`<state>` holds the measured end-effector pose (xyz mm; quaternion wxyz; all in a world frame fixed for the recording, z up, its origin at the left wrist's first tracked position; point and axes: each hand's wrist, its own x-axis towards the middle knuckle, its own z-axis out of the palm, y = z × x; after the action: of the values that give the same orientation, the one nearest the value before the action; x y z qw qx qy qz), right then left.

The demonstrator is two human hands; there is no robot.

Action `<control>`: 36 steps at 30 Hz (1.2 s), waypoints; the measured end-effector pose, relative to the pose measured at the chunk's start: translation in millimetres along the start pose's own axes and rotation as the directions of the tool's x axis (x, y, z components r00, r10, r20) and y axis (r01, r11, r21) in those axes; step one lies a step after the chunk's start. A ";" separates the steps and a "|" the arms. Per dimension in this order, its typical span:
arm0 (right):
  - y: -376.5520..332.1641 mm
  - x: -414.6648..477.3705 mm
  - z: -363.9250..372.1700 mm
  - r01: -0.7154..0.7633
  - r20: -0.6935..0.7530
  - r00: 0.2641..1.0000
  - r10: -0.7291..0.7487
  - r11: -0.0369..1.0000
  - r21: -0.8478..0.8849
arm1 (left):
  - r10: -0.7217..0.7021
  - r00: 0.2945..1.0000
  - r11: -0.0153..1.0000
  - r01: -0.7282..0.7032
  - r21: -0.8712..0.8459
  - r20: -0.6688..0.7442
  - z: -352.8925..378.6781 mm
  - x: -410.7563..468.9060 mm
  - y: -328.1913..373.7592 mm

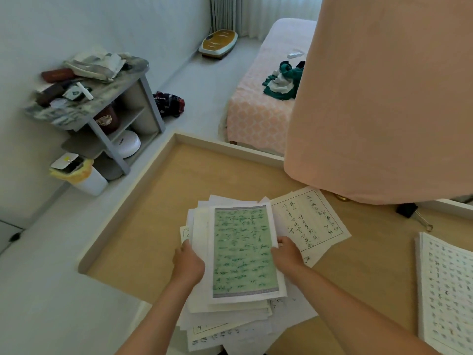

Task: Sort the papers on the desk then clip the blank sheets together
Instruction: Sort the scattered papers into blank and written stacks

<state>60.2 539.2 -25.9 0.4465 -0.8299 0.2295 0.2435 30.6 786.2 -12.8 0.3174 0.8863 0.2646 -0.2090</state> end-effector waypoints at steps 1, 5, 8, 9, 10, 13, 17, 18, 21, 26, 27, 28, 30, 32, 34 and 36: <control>0.0 -1.6 4.0 0.004 0.041 0.999 -0.003 1.000 -0.024 | 0.058 0.997 0.988 -0.051 0.143 -0.045 3.5 -2.7 4.1; -0.2 -1.9 2.8 0.105 0.175 0.982 -0.064 0.966 -0.235 | 0.449 0.889 0.847 -0.456 0.273 0.092 26.0 -6.6 25.4; 8.5 10.6 -23.6 0.124 0.006 0.991 -0.133 0.909 -0.399 | 0.588 0.781 0.716 -0.624 0.315 0.212 44.6 -3.6 50.9; 12.7 15.6 -36.1 0.131 -0.045 0.984 -0.171 0.876 -0.465 | 0.611 0.758 0.682 -0.651 0.333 0.230 49.6 -1.9 60.8; 17.7 20.9 -49.3 0.137 -0.072 0.976 -0.206 0.833 -0.537 | 0.625 0.740 0.655 -0.670 0.349 0.247 54.3 0.3 71.4; 36.0 36.3 -86.8 0.155 0.016 0.981 -0.192 0.740 -0.655 | 0.645 0.689 0.562 -0.720 0.406 0.330 68.4 9.6 101.8; 65.4 44.4 -111.8 0.192 0.136 0.981 -0.136 0.729 -0.658 | 0.580 0.678 0.446 -0.729 0.520 0.453 86.2 22.6 132.5; 70.0 43.2 -113.2 0.195 0.105 0.980 -0.167 0.754 -0.628 | 0.544 0.699 0.433 -0.708 0.558 0.464 90.1 26.8 137.0; 77.5 39.2 -106.6 0.226 -0.051 0.954 -0.297 0.818 -0.529 | 0.432 0.754 0.454 -0.656 0.603 0.495 98.9 37.9 142.3; 59.9 37.0 -80.0 0.251 -0.026 0.962 -0.272 0.919 -0.305 | 0.543 0.778 0.644 -0.628 0.437 0.316 96.8 38.7 134.6; 55.1 37.0 -74.6 0.247 -0.032 0.963 -0.267 0.926 -0.287 | 0.565 0.802 0.711 -0.592 0.379 0.194 91.5 38.8 129.9; 50.1 37.0 -69.2 0.233 -0.052 0.965 -0.256 0.934 -0.270 | 0.550 0.832 0.770 -0.537 0.346 0.067 84.5 39.6 123.3; 40.1 36.3 -58.5 0.151 -0.115 0.977 -0.180 0.963 -0.223 | 0.410 0.902 0.876 -0.346 0.336 -0.138 66.9 41.6 103.2; 28.7 34.8 -48.8 0.028 -0.158 0.986 -0.049 0.991 -0.133 | 0.154 0.957 0.954 -0.080 0.290 -0.245 49.1 42.6 75.5; 18.1 32.3 -40.6 -0.090 -0.144 0.986 0.085 0.995 -0.030 | -0.109 0.959 0.975 0.154 0.159 -0.262 34.6 40.1 49.2; 11.6 28.9 -33.6 -0.167 -0.085 0.982 0.166 0.986 -0.007 | -0.225 0.948 0.970 0.241 0.044 -0.224 26.7 34.8 30.1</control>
<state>82.3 500.1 -34.6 0.4085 -0.8205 0.3149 0.2465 70.2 760.2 -36.9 0.2281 0.8771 0.3929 -0.1560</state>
